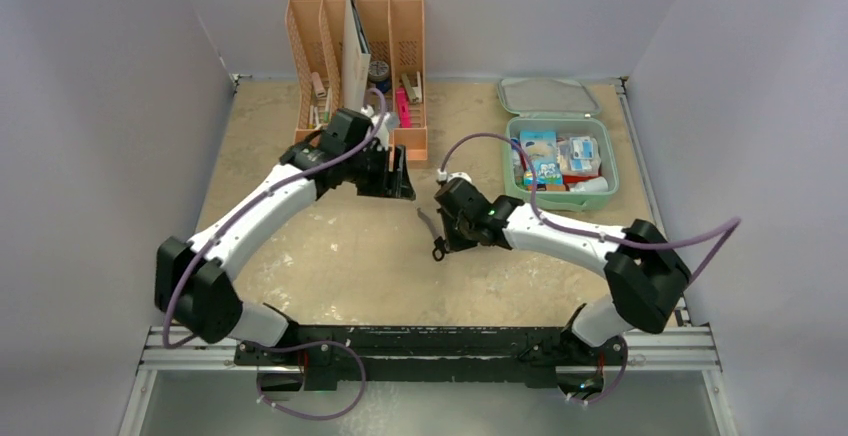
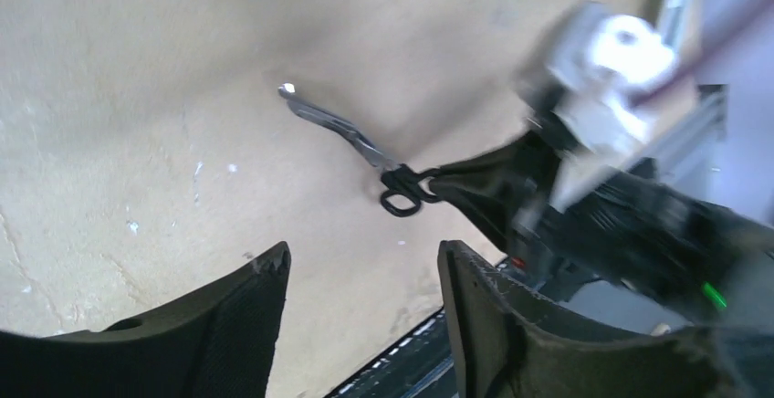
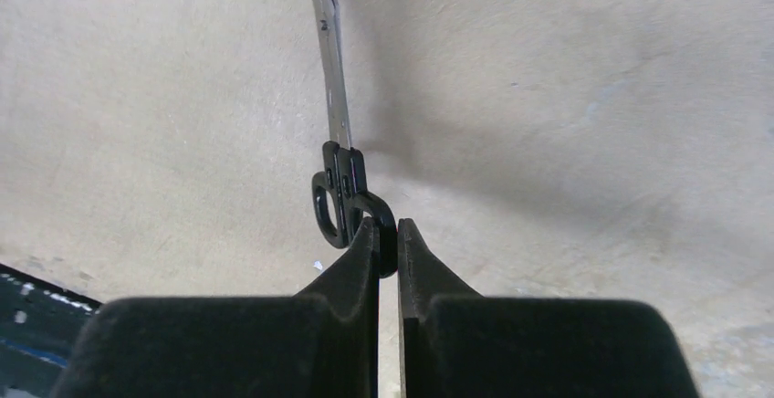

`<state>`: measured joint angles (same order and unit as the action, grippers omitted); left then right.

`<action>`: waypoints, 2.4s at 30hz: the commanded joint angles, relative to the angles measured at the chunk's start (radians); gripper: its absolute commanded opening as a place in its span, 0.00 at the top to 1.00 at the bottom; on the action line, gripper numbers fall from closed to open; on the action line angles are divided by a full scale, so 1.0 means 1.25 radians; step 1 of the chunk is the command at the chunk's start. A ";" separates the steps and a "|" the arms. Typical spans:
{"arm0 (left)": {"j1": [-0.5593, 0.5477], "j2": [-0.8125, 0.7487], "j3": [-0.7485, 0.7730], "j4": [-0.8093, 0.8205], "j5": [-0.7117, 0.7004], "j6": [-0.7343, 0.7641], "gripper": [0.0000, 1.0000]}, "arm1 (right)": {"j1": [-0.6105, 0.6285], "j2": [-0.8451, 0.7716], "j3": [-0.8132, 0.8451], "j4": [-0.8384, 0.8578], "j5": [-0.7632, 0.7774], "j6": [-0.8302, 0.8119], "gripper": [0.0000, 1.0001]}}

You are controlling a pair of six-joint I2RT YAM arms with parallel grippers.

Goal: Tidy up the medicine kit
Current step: Pick up the scissors from the center of the board, then place the scissors in the medicine box.

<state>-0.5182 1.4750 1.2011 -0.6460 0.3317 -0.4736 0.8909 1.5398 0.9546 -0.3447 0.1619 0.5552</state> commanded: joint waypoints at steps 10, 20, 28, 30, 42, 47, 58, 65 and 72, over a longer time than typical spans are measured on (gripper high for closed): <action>0.001 -0.209 0.074 -0.065 0.176 0.050 0.29 | -0.191 -0.158 0.194 -0.195 0.035 -0.086 1.00; 0.000 -0.227 -0.068 0.000 0.112 0.171 0.28 | -0.454 -0.157 0.308 -0.297 0.063 -0.179 1.00; 0.001 -0.168 -0.117 0.013 0.067 0.219 0.27 | -0.673 -0.118 0.287 -0.229 -0.076 -0.215 1.00; 0.001 -0.164 -0.120 0.007 0.051 0.232 0.27 | -0.708 -0.096 0.286 -0.210 -0.119 -0.229 1.00; 0.000 -0.166 -0.144 -0.001 0.042 0.254 0.26 | -0.784 -0.039 0.278 -0.132 -0.186 -0.219 1.00; 0.000 -0.159 -0.142 -0.008 0.051 0.257 0.26 | -0.794 -0.035 0.240 -0.055 -0.260 -0.254 1.00; 0.000 -0.160 -0.146 -0.021 0.020 0.264 0.26 | -0.812 0.088 0.284 -0.029 -0.322 -0.253 1.00; 0.000 -0.148 -0.144 -0.019 0.035 0.269 0.26 | -0.820 0.131 0.297 -0.060 -0.289 -0.240 0.89; 0.000 -0.143 -0.142 -0.027 0.034 0.275 0.25 | -0.819 0.117 0.309 -0.104 -0.225 -0.253 0.74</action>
<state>-0.5182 1.2999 1.0203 -0.6792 0.3637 -0.1577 -0.1303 1.7214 1.2881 -0.4282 -0.1730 0.2539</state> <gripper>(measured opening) 0.742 0.229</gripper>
